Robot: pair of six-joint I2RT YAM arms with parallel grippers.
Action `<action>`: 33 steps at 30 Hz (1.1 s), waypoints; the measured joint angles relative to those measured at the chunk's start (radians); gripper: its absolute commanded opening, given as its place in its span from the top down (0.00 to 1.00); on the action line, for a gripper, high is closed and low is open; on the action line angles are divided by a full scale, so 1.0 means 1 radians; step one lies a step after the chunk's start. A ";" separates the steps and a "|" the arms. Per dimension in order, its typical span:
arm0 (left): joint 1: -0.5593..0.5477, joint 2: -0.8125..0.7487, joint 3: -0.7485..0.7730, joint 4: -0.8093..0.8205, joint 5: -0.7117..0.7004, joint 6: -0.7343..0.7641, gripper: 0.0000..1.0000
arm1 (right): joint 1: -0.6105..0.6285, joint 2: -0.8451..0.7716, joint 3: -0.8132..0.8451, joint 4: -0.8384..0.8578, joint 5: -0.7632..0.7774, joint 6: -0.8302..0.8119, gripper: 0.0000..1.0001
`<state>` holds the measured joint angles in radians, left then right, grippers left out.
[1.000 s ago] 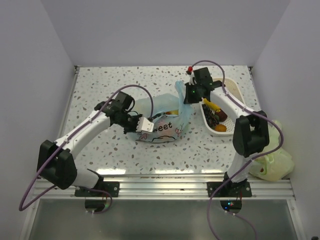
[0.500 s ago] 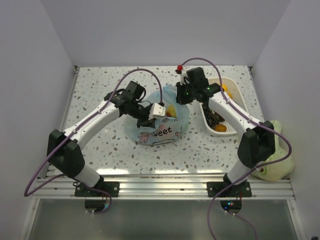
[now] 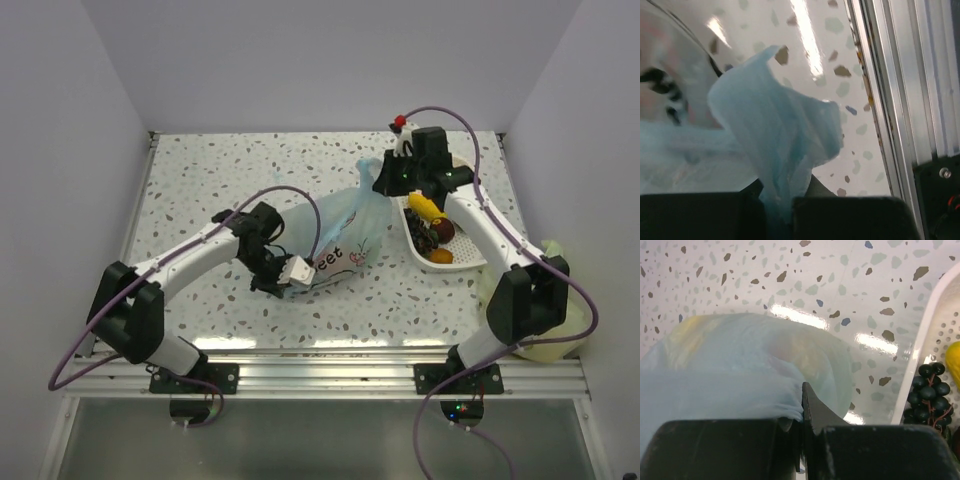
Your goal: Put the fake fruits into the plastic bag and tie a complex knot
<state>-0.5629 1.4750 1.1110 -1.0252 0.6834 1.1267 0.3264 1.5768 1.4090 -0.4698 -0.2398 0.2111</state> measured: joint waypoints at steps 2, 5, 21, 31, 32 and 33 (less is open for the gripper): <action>0.000 0.026 -0.070 -0.002 -0.054 0.048 1.00 | -0.019 0.013 0.000 0.006 -0.014 0.024 1.00; 0.000 0.043 -0.127 0.034 -0.111 0.101 1.00 | -0.015 0.047 -0.006 0.007 -0.038 0.056 1.00; 0.000 -0.103 -0.054 -0.009 -0.058 0.122 0.96 | -0.049 0.089 -0.026 0.057 -0.272 0.008 0.15; 0.000 -0.103 -0.051 -0.036 -0.036 0.122 0.97 | -0.226 -0.052 -0.189 0.124 -0.560 -0.453 0.01; 0.000 -0.103 -0.051 -0.037 -0.035 0.122 0.97 | -0.234 -0.052 -0.190 0.134 -0.585 -0.502 0.01; 0.000 -0.103 -0.051 -0.038 -0.035 0.123 0.97 | -0.235 -0.050 -0.190 0.147 -0.610 -0.544 0.02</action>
<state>-0.5632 1.3724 1.0595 -1.0634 0.6483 1.2495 0.0910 1.5265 1.2194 -0.3229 -0.8497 -0.3325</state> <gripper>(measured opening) 0.040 0.982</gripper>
